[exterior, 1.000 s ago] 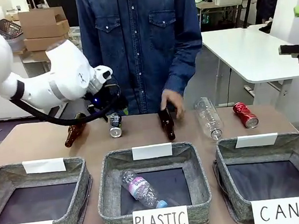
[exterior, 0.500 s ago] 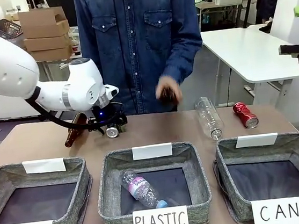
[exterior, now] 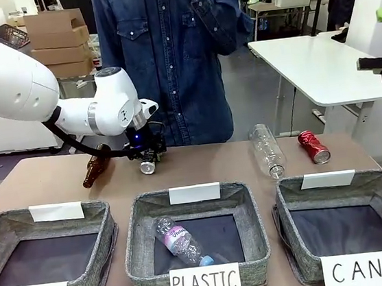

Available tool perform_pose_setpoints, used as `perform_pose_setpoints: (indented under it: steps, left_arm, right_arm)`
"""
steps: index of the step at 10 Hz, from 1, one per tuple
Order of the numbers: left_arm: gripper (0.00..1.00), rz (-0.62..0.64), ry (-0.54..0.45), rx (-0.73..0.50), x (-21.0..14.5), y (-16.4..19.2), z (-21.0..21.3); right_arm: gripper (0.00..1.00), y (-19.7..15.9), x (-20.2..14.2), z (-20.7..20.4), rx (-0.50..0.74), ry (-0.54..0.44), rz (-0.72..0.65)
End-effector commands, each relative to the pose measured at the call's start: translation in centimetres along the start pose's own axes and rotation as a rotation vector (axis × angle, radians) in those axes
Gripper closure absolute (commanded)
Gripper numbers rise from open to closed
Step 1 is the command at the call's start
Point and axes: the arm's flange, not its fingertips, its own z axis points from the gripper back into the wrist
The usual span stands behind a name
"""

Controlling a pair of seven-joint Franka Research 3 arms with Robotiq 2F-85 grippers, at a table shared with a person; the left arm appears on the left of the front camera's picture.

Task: Sort the can waste into the basket.
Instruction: Pick up the can waste from the table and place it in the right Fabric basket.

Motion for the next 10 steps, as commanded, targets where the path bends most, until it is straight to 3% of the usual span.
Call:
perform_pose_setpoints:
  steps: [1, 2, 3, 4, 6, 7, 10]
  left_arm:
    - [0.95, 0.028, -0.012, 0.033, -0.8, 0.8, 1.1]
    - [1.0, 0.04, -0.015, 0.03, -0.8, 1.4, 1.9]
    - [1.0, 0.031, 0.053, -0.021, -1.0, 3.3, 3.5]
    - [1.0, 0.024, 0.093, -0.12, -1.8, 7.5, 7.3]
    - [1.0, 0.065, -0.003, -0.31, -6.3, 18.8, 17.8]
    - [1.0, 0.068, -0.004, -0.39, -9.3, 24.0, 21.6]
    - [1.0, -0.132, -0.053, -0.877, -18.1, 38.4, 27.5]
  right_arm:
    - [0.0, 0.0, 0.3, -0.2, 0.026, -0.011, 0.029]
    - [0.0, 0.0, 0.3, -0.2, 0.026, -0.011, 0.029]
    - [0.0, 0.0, 0.3, -0.2, 0.026, -0.011, 0.029]
    - [0.0, 0.0, 0.3, -0.2, 0.026, -0.011, 0.029]
    - [0.0, 0.0, 0.3, -0.2, 0.026, -0.011, 0.029]
    - [0.0, 0.0, 0.3, -0.2, 0.026, -0.011, 0.029]
    - [0.0, 0.0, 0.3, -0.2, 0.026, -0.011, 0.029]
